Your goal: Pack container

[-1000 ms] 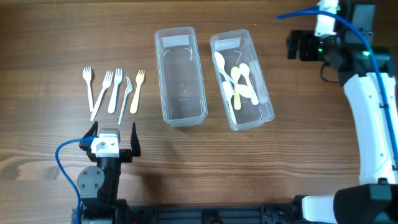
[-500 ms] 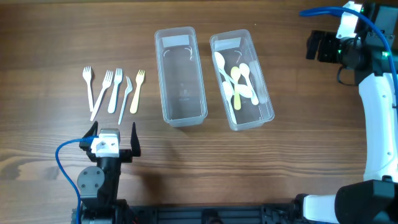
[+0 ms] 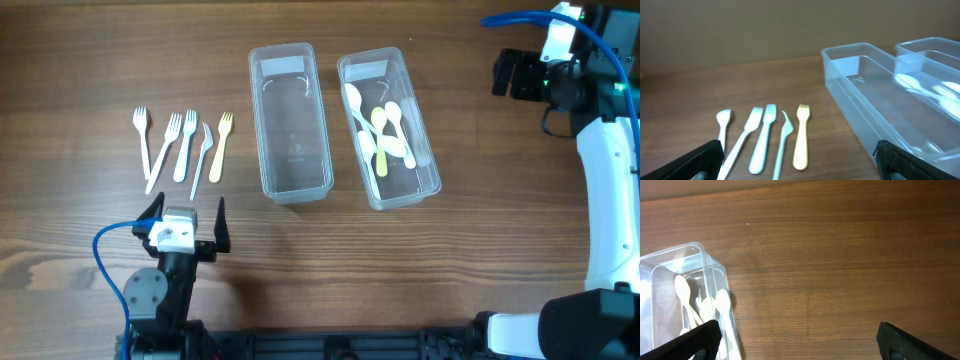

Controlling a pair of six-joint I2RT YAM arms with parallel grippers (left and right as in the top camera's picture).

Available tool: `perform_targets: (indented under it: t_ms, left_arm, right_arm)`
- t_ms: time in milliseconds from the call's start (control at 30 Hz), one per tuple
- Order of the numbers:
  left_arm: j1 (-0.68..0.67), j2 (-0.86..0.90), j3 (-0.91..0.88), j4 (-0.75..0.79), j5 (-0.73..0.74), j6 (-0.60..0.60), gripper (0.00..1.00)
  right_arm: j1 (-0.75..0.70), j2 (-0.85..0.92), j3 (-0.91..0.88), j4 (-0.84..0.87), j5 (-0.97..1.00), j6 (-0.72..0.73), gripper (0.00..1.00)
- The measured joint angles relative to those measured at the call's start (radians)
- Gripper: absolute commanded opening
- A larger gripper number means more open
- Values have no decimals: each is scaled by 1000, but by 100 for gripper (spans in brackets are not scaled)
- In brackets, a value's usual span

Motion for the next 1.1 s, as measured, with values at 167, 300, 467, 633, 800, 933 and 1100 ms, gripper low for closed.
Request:
perform_targets:
  t_ms: [167,300,467,633,800,933,1100]
  left_arm:
    - [0,77,42,-64,39,-34,100]
    - [0,284,211,-139,50,-35,100]
    - [0,625,523,-294,56,-39,100]
    - [0,989,860,-442,76,-40,100]
    - [0,1234,1050,-466,95,-42,100]
    - [0,1305,1061,-459,97,-42,100]
    - [0,1324,1061,-460,97,-32,95]
  right_arm:
    - [0,0,0,-2,0,0,100]
    - [0,0,0,-3,0,0,100]
    - [0,0,0,-3,0,0,99]
    - [0,0,0,-3,2,0,100]
    - [0,0,0,-3,2,0,100]
    - [0,0,0,-3,2,0,100]
    - [0,0,0,-3,2,0,100]
